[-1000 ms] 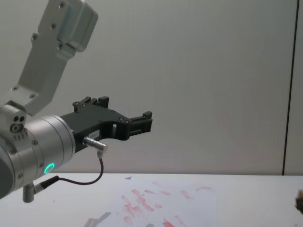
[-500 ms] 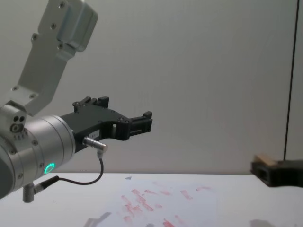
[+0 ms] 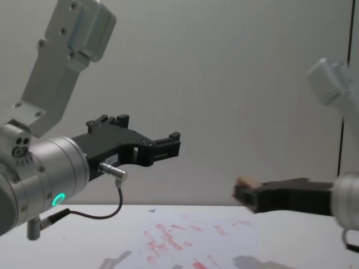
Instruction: Use the one hand to pick up the stamp and affix it onto the A4 paper.
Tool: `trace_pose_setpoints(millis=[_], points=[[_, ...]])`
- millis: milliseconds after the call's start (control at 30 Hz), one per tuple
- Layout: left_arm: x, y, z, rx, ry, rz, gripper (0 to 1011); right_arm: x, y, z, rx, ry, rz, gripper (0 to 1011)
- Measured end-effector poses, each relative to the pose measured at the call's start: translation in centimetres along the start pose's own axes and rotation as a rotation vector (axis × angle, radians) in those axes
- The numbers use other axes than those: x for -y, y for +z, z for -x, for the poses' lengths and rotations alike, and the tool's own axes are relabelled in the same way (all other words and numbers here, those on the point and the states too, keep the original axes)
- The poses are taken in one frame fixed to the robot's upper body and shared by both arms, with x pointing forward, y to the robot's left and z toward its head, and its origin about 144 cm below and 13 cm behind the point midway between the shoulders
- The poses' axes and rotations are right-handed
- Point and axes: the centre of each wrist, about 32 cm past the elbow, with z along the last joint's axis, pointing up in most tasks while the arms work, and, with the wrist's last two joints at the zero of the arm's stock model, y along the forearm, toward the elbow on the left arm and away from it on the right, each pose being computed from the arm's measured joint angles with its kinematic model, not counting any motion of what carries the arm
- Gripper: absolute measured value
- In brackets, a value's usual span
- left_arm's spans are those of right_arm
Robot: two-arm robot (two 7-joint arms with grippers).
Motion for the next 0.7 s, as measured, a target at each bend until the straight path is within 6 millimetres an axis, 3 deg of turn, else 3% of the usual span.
trace_pose_setpoints(millis=[700], points=[[0.0, 0.0, 0.0, 0.000, 0.000, 0.000, 1003, -7.4, 0.1, 1.3, 0.074, 0.250, 0.275, 220]])
